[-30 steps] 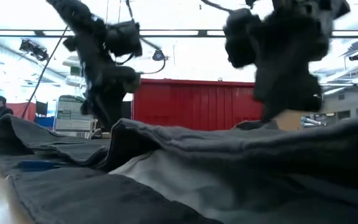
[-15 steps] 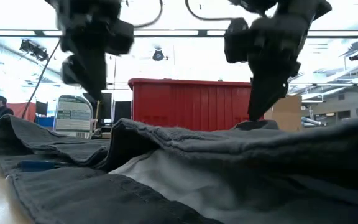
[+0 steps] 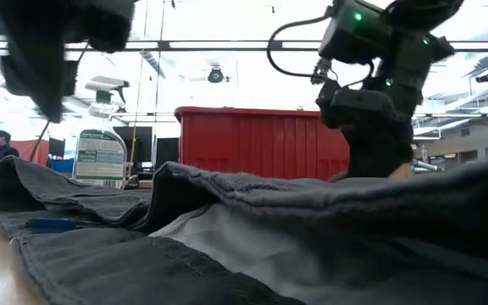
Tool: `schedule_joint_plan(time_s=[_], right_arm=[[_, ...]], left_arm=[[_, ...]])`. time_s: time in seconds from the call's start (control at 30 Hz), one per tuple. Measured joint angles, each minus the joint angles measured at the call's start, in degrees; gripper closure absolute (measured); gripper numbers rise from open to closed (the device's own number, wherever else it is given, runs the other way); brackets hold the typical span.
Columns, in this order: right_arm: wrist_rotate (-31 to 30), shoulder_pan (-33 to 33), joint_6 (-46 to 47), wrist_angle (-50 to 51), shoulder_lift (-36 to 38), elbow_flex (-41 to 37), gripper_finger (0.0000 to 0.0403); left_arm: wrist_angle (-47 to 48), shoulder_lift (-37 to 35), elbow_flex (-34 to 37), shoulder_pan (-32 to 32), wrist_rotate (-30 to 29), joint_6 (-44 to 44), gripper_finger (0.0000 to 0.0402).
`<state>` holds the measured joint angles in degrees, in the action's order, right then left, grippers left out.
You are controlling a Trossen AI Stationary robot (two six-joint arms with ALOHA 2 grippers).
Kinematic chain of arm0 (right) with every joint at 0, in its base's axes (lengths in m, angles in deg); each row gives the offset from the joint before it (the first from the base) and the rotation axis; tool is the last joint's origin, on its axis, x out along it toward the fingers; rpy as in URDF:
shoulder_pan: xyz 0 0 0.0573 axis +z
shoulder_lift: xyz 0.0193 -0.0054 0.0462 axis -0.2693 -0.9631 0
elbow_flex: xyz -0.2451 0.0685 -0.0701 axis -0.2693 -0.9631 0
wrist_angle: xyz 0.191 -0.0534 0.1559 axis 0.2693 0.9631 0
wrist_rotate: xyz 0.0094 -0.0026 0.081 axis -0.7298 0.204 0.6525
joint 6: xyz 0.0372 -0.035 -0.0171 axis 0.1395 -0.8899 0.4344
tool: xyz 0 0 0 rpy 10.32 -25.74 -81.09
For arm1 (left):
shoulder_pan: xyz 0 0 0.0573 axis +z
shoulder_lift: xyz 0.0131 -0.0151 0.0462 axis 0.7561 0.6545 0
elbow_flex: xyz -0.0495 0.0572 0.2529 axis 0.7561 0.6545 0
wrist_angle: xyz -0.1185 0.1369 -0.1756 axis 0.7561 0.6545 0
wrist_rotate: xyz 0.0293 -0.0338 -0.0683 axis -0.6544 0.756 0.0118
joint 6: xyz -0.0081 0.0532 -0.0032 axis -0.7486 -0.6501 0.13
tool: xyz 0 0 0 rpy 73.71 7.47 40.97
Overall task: Fold Laundry from Bin
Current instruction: Fold the black short
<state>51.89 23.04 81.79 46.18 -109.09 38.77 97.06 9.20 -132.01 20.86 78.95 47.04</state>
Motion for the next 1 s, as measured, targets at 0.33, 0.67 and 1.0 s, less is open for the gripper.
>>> schedule_joint_plan(time_s=[0.33,0.67,1.0], right_arm=[[-3.4,0.6,15.8,-18.7,-1.6,-2.0,0.0265],[3.2,-7.2,2.8,-23.4,-16.6,11.1,0.0265],[2.0,-14.5,-7.9,-3.3,-17.0,16.8,0.0265]], left_arm=[[15.1,-1.1,-0.1,-3.4,6.8,6.9,0.0247],[19.4,-3.7,0.0,-1.0,8.4,0.8,0.0247],[20.0,-10.1,-0.1,-1.3,4.5,7.0,0.0247]])
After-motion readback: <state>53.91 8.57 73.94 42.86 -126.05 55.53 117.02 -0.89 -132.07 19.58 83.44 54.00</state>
